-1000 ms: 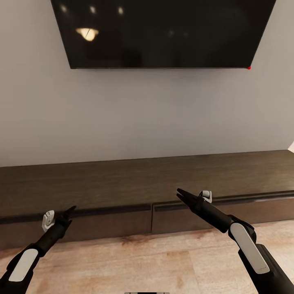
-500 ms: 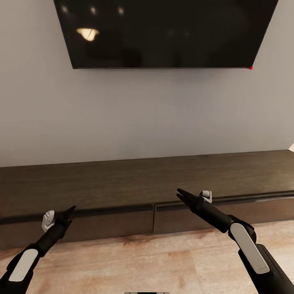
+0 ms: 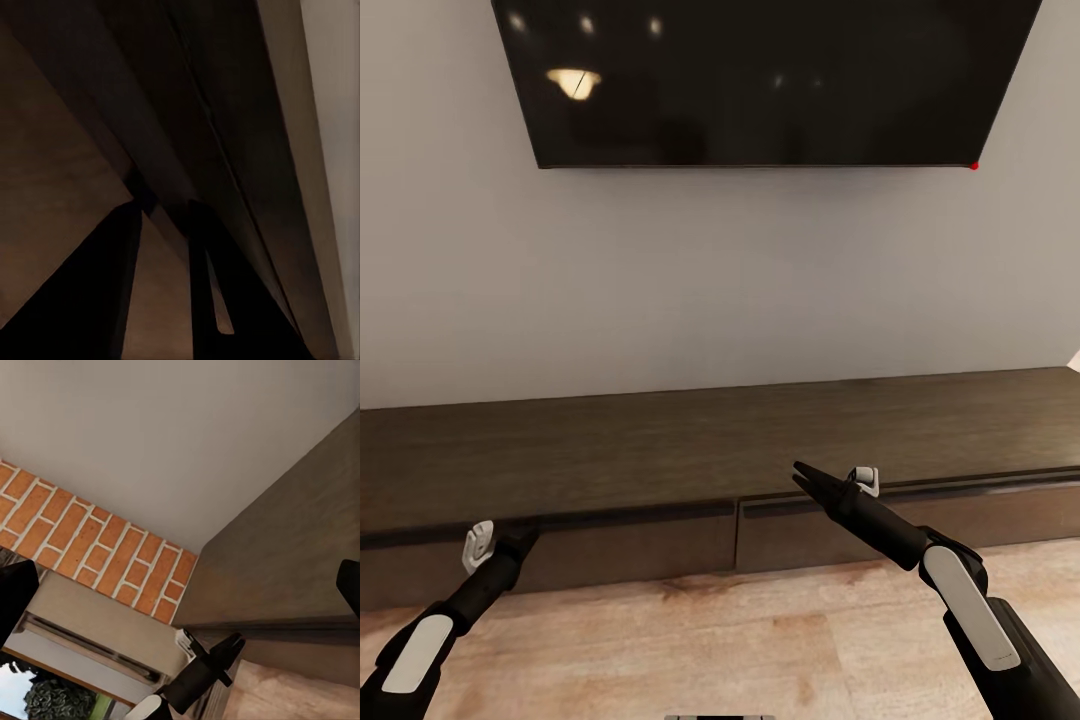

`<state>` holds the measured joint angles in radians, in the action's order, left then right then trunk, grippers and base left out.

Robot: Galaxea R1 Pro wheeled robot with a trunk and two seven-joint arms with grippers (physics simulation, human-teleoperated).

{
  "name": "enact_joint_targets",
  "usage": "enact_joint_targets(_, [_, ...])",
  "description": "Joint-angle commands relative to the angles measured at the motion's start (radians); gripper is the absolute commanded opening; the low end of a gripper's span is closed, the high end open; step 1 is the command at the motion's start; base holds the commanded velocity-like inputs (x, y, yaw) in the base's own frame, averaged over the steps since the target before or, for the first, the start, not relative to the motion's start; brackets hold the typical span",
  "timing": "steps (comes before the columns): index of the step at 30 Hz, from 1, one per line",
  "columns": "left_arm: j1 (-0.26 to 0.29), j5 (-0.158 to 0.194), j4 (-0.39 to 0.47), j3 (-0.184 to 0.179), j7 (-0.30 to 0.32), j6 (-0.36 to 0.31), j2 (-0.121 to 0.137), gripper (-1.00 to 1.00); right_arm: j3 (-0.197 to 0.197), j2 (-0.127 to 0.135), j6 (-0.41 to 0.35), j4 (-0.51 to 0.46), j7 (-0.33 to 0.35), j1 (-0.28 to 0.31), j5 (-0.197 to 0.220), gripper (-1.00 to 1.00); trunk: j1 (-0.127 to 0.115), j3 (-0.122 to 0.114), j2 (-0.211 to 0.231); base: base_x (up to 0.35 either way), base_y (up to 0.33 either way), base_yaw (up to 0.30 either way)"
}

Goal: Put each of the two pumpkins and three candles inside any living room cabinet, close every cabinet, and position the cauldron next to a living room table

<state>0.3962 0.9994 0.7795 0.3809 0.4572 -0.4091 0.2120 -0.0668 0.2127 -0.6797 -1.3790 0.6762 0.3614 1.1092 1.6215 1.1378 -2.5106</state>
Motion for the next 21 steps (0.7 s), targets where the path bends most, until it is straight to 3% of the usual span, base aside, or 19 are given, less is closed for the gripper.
enact_joint_targets(1, [0.001, 0.024, 0.009, 0.003, 0.006, -0.013, 0.000, -1.00, -0.001, 0.001, -0.006, 0.000, -0.001, 0.001, 0.008, 1.00, 0.000, 0.001, 0.000, 0.000, 0.000, 0.000])
enact_joint_targets(21, [0.001, 0.019, 0.009, 0.001, 0.007, -0.013, -0.001, -1.00, -0.001, 0.001, -0.006, 0.000, -0.001, 0.001, 0.008, 1.00, 0.000, 0.001, 0.000, 0.000, 0.000, 0.000])
